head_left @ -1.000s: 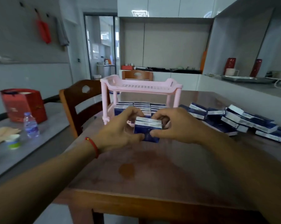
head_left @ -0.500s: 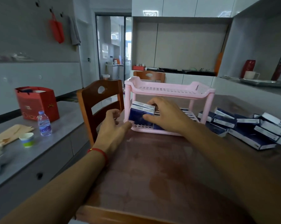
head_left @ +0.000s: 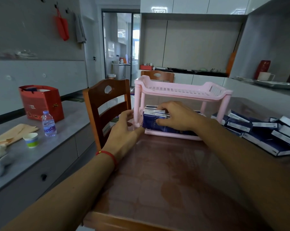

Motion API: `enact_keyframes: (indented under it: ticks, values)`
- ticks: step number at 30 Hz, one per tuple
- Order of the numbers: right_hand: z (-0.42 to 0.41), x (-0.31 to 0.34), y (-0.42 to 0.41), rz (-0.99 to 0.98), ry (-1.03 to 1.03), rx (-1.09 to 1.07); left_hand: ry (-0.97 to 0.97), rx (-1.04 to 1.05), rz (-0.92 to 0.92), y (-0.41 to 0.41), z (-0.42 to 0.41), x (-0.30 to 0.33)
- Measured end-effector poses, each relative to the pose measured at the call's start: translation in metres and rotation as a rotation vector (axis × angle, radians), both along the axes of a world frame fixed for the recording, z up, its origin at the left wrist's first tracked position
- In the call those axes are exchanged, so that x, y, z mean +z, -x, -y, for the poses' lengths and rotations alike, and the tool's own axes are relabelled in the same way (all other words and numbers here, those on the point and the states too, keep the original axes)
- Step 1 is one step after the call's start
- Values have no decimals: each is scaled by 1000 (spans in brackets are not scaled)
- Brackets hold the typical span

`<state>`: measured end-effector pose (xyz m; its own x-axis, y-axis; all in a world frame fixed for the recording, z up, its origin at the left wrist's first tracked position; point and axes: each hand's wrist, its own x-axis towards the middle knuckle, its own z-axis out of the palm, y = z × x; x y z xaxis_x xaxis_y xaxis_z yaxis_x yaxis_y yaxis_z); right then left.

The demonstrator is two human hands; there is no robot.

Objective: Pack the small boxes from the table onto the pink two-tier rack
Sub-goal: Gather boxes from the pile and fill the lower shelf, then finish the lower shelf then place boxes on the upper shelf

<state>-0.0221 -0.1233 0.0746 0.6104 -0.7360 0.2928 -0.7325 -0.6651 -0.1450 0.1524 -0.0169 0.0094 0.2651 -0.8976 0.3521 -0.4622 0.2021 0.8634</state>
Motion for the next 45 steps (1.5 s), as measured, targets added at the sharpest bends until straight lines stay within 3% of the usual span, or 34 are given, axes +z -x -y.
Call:
enact_keyframes:
  ticks: [8, 15, 23, 28, 31, 33, 37, 42, 45]
  values:
    - [4, -12, -10, -199, 140, -38, -5, 14, 15, -2, 2, -2]
    - [-2, -28, -7, -143, 217, 142, 10, 27, 5, -1, 4, -4]
    - [-8, -47, -9, -210, 352, 81, -3, 44, 66, -4, 7, -7]
    - [-32, -45, 34, -172, 501, 189, 197, 266, 87, -4, -4, -2]
    - [-47, -46, 80, -313, 529, 211, 325, 313, 155, 1, -17, 2]
    - [-54, -49, 119, -390, 530, 167, 359, 258, 268, 6, -20, 3]
    - [-57, -53, 204, -321, 491, -7, 395, 41, 518, 39, -23, 13]
    - [-43, -53, 287, 49, 332, -478, 406, -293, 662, 127, -9, 27]
    - [-32, -48, 301, 85, 239, -665, 393, -409, 717, 184, 12, 21]
